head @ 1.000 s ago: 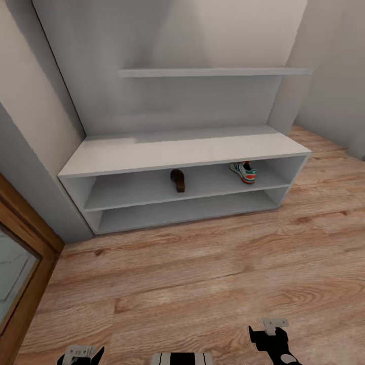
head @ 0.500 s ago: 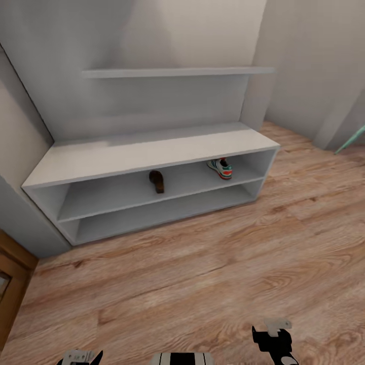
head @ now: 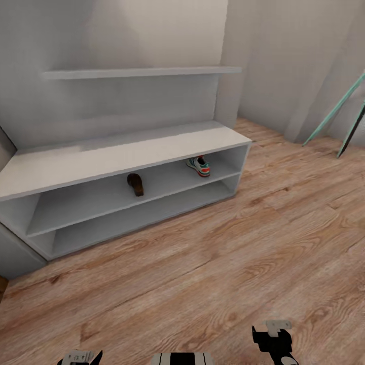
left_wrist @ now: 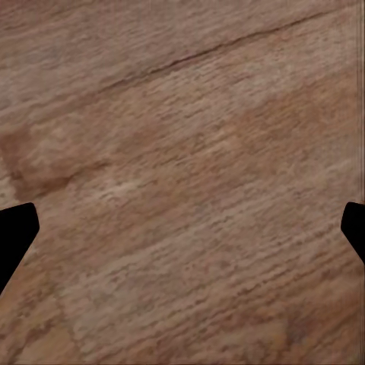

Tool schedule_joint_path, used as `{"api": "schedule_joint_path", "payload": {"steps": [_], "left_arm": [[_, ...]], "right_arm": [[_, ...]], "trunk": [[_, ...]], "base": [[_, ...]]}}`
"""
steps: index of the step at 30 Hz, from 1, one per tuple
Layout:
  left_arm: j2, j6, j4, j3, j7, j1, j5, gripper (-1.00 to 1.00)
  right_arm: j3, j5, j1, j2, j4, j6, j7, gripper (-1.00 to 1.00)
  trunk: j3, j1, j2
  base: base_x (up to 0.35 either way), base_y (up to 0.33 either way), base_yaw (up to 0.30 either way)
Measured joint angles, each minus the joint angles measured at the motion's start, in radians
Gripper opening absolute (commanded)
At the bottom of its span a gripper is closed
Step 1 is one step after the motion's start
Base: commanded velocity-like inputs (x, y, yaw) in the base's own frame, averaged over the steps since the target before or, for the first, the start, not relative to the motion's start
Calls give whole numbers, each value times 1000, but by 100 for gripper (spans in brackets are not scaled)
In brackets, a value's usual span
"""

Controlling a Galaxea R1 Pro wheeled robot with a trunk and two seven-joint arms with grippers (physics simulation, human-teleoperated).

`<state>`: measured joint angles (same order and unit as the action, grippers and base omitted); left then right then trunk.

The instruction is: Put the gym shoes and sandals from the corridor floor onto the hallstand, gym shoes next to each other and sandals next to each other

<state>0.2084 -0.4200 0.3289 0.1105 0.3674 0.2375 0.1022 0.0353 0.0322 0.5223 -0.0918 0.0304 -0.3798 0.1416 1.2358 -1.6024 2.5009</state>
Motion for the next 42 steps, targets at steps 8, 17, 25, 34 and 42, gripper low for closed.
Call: {"api": "schedule_joint_path", "payload": {"steps": [8,17,25,34,42], "left_arm": [[0,0,0,1,0,0,-1,100],[0,0,0,2,-1,0,-2,100],[0,0,0,1,-2,0,-2,100],[0,0,0,0,-2,0,-2,100],[0,-1,0,0,-2,0,-2,100]], "right_arm": [[0,0,0,0,0,0,0,100],[0,-1,0,0,1,0,0,100],[0,-1,0,0,0,0,0,100],[0,-1,0,0,0,0,0,100],[0,-1,0,0,0,0,0,100]], "trunk": [[0,0,0],[0,0,0],[0,0,0],[0,0,0],[0,0,0]], "base": [[0,0,-273],[0,0,-273],[0,0,-273],[0,0,-273],[12,0,-274]]}}
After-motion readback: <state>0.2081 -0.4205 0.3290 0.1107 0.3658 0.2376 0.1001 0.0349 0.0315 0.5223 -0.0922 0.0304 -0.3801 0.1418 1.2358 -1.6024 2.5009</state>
